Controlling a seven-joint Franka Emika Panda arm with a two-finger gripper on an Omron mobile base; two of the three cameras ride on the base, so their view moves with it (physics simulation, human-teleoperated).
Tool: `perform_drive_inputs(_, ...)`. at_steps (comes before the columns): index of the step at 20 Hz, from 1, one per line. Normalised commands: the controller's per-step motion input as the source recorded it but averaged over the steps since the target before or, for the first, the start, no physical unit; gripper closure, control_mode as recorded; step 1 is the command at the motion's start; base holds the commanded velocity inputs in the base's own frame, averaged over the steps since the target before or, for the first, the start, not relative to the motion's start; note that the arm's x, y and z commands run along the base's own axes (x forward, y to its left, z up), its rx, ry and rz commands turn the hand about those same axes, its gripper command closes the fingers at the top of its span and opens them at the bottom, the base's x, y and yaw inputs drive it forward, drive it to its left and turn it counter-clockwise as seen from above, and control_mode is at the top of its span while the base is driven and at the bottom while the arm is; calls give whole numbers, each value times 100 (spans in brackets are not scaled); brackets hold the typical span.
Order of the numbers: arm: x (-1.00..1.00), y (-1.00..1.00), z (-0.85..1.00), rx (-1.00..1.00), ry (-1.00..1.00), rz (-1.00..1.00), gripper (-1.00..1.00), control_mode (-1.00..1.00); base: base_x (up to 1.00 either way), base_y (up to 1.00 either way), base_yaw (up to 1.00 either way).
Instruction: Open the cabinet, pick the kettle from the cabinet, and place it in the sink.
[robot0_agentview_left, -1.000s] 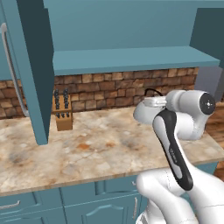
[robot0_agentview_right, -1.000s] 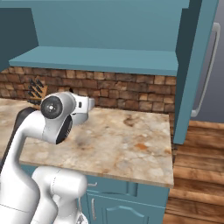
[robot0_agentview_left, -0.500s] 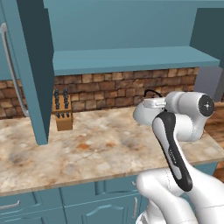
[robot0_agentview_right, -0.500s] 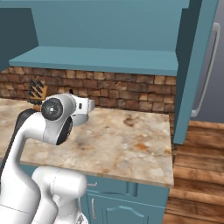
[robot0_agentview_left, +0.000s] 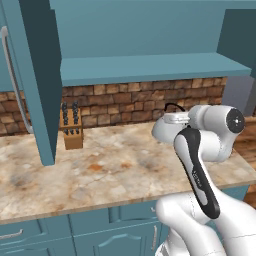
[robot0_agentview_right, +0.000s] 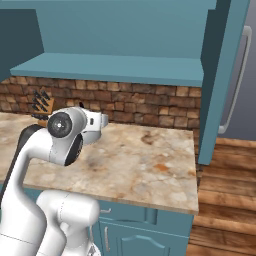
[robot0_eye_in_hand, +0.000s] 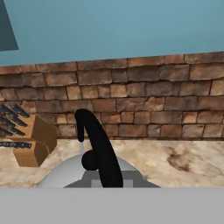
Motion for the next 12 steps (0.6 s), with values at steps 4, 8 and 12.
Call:
perform_drive_inputs(4, 0, 0, 0, 0, 0, 0, 100, -100, 0, 0, 0)
perform_drive_inputs(8, 0, 0, 0, 0, 0, 0, 100, 100, 0, 0, 0)
perform_drive_inputs(12, 0, 0, 0, 0, 0, 0, 100, 100, 0, 0, 0)
